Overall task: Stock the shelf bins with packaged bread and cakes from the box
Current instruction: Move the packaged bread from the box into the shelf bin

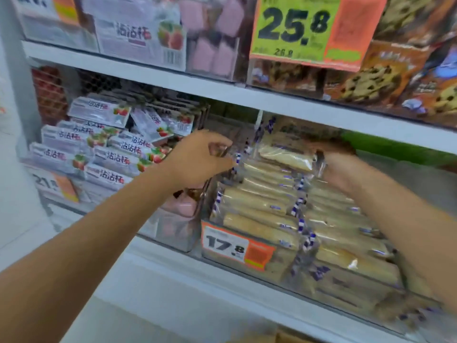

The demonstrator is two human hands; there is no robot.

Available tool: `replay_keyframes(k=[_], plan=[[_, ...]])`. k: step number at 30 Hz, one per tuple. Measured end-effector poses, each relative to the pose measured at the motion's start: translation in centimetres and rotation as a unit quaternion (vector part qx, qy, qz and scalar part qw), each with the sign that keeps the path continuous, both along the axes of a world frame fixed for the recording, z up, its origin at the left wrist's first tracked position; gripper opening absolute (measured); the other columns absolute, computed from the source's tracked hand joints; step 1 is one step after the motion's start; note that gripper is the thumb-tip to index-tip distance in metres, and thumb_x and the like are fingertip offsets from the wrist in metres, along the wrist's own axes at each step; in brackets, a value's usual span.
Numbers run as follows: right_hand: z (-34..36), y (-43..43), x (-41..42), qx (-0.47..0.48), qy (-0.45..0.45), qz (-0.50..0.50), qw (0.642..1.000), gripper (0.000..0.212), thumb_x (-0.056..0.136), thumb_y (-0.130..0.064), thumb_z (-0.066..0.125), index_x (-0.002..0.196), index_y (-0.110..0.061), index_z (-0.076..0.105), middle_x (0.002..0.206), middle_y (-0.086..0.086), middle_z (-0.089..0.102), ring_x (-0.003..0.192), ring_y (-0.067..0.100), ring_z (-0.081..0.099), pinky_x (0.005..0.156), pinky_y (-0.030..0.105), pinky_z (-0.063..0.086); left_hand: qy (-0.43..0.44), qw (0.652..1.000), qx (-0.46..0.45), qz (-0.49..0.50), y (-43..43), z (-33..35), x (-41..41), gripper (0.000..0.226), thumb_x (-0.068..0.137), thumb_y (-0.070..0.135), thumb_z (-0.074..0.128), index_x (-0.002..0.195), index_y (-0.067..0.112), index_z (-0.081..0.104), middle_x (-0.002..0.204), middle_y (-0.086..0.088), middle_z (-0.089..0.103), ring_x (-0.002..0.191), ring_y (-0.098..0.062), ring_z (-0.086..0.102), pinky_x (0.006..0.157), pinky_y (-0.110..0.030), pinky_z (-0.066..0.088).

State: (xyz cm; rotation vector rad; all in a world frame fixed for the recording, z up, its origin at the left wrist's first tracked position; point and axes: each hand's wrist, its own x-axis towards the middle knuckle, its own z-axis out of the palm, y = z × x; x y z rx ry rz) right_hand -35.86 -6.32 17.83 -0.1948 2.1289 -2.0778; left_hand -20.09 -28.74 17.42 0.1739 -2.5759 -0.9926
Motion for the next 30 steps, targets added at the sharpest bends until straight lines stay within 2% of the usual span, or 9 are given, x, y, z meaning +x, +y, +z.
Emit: replay_keyframes(k=[3, 7, 9, 11, 13, 16, 20, 25, 30], plan=[[-0.3, -2.7, -2.4, 0.04, 0.069, -0.039, 0.996, 0.024, 0.081, -0.014, 0.073, 0.063, -0.016, 0.058, 0.044, -0.004, 0.051, 0.047, 0.015, 0.042, 0.045, 0.026, 0.034, 0.035, 0.999, 0.012, -0.007, -0.1, -1.1, -0.1, 0.03, 0.091, 0.029, 0.067, 0.12, 0.03, 0.067, 0.092, 0.007, 0.052, 0.077, -0.009, 0.053, 0.072, -0.023, 0.046], [-1.5, -3.9, -3.5, 0.038, 0.128, -0.042, 0.99, 0.055, 0.054, -0.031, 0.085, 0.101, -0.012, 0.061, 0.081, 0.002, 0.068, 0.052, 0.013, 0.06, 0.045, 0.023, 0.045, 0.065, 0.997, 0.036, -0.002, 0.1, -1.7, -0.4, 0.021, 0.091, 0.028, 0.065, 0.11, 0.035, 0.07, 0.086, 0.011, 0.049, 0.073, -0.009, 0.05, 0.072, -0.028, 0.046], [-1.8, -4.1, -3.2, 0.111, 0.157, -0.037, 0.981, 0.071, 0.068, -0.03, 0.084, 0.124, -0.006, 0.049, 0.105, 0.007, 0.067, 0.053, 0.015, 0.061, 0.042, 0.018, 0.045, 0.06, 0.998, 0.036, -0.001, 0.1, -1.6, -0.4, 0.022, 0.091, 0.028, 0.064, 0.111, 0.036, 0.069, 0.083, 0.01, 0.048, 0.068, -0.009, 0.048, 0.066, -0.027, 0.041], [-2.0, -3.9, -3.1, 0.146, 0.194, -0.089, 0.966, 0.091, 0.076, -0.027, 0.082, 0.146, -0.016, 0.026, 0.134, -0.002, 0.049, 0.09, 0.015, 0.064, 0.063, 0.01, 0.05, 0.063, 0.997, 0.041, -0.001, 0.1, -1.5, -0.3, 0.022, 0.091, 0.029, 0.063, 0.112, 0.035, 0.07, 0.08, 0.011, 0.047, 0.064, -0.009, 0.046, 0.065, -0.026, 0.039], [-2.0, -3.7, -2.9, 0.148, 0.252, -0.138, 0.946, 0.111, 0.071, -0.029, 0.085, 0.153, -0.019, 0.01, 0.147, 0.002, 0.035, 0.128, 0.02, 0.046, 0.101, 0.022, 0.043, 0.063, 0.997, 0.046, -0.001, 0.3, -1.6, -0.3, 0.024, 0.091, 0.029, 0.063, 0.113, 0.034, 0.07, 0.079, 0.009, 0.047, 0.062, -0.009, 0.045, 0.063, -0.026, 0.038], [-2.1, -3.7, -2.1, 0.209, 0.306, -0.091, 0.924, 0.096, 0.073, -0.026, 0.084, 0.148, -0.017, 0.025, 0.131, 0.0, 0.033, 0.123, 0.013, 0.038, 0.104, 0.021, 0.035, 0.061, 0.997, 0.046, 0.001, 0.4, -1.5, -0.1, 0.024, 0.091, 0.029, 0.063, 0.114, 0.033, 0.07, 0.081, 0.009, 0.047, 0.063, -0.009, 0.045, 0.063, -0.026, 0.039], [-2.0, -3.9, -2.4, 0.308, 0.344, -0.044, 0.886, 0.085, 0.072, -0.031, 0.083, 0.144, -0.026, 0.039, 0.142, 0.009, 0.03, 0.133, 0.025, 0.036, 0.113, 0.028, 0.031, 0.065, 0.997, 0.045, 0.004, 0.6, -1.5, 0.0, 0.023, 0.092, 0.029, 0.063, 0.113, 0.033, 0.07, 0.082, 0.01, 0.046, 0.065, -0.009, 0.045, 0.066, -0.027, 0.041], [-2.3, -3.8, -2.5, 0.354, 0.351, -0.049, 0.866, 0.089, 0.075, -0.042, 0.079, 0.149, -0.029, 0.033, 0.156, 0.01, 0.012, 0.147, 0.029, 0.015, 0.12, 0.041, 0.021, 0.07, 0.997, 0.036, 0.002, 0.4, -1.6, -0.1, 0.023, 0.091, 0.03, 0.063, 0.112, 0.035, 0.069, 0.084, 0.011, 0.045, 0.069, -0.009, 0.046, 0.07, -0.028, 0.042], [-2.3, -3.5, -2.6, 0.484, 0.381, -0.085, 0.783, 0.093, 0.078, -0.067, 0.063, 0.153, -0.033, 0.02, 0.164, 0.004, -0.003, 0.15, 0.025, -0.007, 0.121, 0.046, 0.0, 0.077, 0.996, 0.035, -0.002, 0.5, -1.7, -0.1, 0.022, 0.091, 0.029, 0.064, 0.111, 0.035, 0.07, 0.084, 0.009, 0.045, 0.069, -0.012, 0.046, 0.071, -0.03, 0.044]])
